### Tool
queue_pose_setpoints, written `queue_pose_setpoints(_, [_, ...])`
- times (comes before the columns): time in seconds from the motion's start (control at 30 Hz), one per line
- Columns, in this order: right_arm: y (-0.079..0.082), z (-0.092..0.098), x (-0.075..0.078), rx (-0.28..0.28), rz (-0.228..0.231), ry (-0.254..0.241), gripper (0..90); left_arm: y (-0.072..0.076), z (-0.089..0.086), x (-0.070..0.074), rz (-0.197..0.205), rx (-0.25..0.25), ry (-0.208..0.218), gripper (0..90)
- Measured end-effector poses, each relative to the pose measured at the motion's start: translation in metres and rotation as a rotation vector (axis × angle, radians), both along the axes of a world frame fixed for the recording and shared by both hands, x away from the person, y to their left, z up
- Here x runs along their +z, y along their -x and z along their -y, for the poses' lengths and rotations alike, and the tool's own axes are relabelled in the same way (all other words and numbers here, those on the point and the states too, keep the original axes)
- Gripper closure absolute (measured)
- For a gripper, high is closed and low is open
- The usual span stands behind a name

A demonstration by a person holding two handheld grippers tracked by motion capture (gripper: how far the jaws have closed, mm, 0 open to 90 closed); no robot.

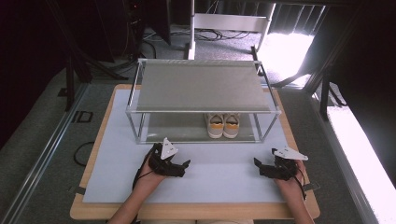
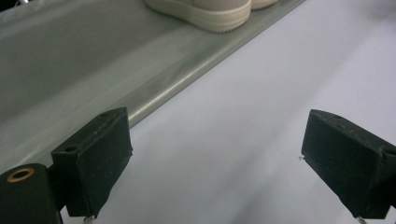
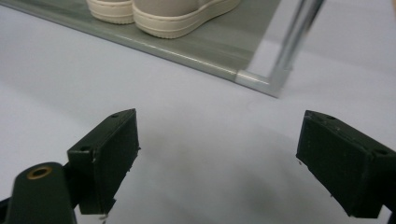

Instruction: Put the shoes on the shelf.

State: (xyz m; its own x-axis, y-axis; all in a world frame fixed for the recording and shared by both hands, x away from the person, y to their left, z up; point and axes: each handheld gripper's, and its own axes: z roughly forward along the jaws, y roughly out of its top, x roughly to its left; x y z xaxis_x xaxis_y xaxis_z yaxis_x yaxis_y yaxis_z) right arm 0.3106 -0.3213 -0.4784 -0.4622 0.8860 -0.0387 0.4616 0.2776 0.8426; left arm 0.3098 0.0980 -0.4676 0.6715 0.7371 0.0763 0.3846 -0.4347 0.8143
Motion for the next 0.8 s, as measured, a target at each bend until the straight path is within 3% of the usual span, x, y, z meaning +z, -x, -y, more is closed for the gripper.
queue_pose_setpoints(0.4, [-0.002, 0.011, 0.0, -0.035, 0.006, -0.02, 12.4, 0.003, -0.015, -0.014, 0.035, 0.052, -0.002, 8.3])
queue_pose_setpoints(0.6, [-0.003, 0.012, -0.001, -0.03, -0.009, -0.034, 13.4, 0.003, -0.021, -0.016, 0.052, 0.083, 0.047, 8.3])
queue_pose_setpoints(0.8, [-0.003, 0.011, -0.001, -0.022, -0.008, -0.021, 13.7, 0.005, -0.018, -0.018, 0.07, 0.098, 0.015, 8.5])
